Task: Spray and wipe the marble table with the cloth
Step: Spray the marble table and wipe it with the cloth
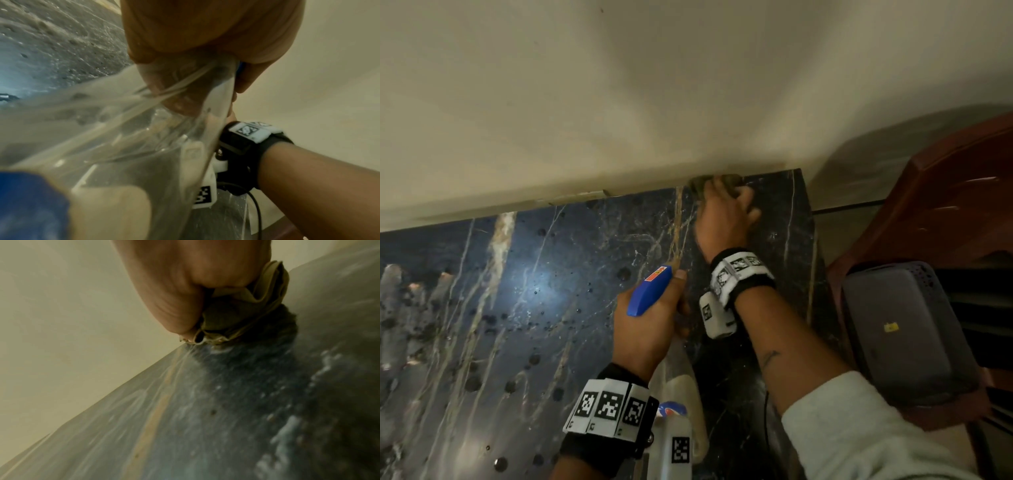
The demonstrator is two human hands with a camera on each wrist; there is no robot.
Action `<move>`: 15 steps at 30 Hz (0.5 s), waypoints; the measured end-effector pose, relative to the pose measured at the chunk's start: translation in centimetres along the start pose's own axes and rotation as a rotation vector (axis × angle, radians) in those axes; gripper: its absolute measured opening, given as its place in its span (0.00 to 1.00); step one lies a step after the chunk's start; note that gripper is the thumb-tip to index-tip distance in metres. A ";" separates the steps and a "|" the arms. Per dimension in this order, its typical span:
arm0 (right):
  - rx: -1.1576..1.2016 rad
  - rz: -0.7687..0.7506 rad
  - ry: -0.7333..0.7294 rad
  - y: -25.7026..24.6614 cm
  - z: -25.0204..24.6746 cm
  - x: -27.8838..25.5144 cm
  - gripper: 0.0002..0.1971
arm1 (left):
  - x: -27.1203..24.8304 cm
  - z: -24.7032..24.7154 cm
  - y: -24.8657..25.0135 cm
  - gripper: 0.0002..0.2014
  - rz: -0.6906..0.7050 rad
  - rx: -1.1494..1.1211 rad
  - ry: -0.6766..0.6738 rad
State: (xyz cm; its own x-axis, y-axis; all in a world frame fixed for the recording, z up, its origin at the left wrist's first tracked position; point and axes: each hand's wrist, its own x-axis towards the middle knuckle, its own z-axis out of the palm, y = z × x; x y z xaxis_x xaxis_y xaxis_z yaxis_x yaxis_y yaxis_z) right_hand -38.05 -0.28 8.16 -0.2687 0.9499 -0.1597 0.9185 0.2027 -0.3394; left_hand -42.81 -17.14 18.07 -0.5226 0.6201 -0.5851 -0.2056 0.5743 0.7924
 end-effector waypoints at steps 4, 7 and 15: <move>-0.040 -0.237 -0.129 -1.0 0.1 -0.5 0.21 | -0.4 -0.7 -0.1 0.20 0.013 0.020 0.008; -0.017 -0.097 -0.045 2.2 -1.5 0.3 0.19 | -1.1 -1.6 -0.4 0.19 0.023 -0.003 0.017; 0.053 0.118 0.010 -2.5 -0.1 -1.5 0.10 | -3.2 -3.9 -1.9 0.22 0.025 -0.011 0.123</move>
State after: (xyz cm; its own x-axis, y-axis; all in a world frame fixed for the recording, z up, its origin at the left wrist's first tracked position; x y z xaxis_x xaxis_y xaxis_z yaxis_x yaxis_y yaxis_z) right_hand -39.91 -2.18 9.38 -0.1562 0.9689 -0.1920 0.9270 0.0767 -0.3671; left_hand -43.95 -22.29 19.16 -0.6251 0.5636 -0.5401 -0.2003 0.5529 0.8088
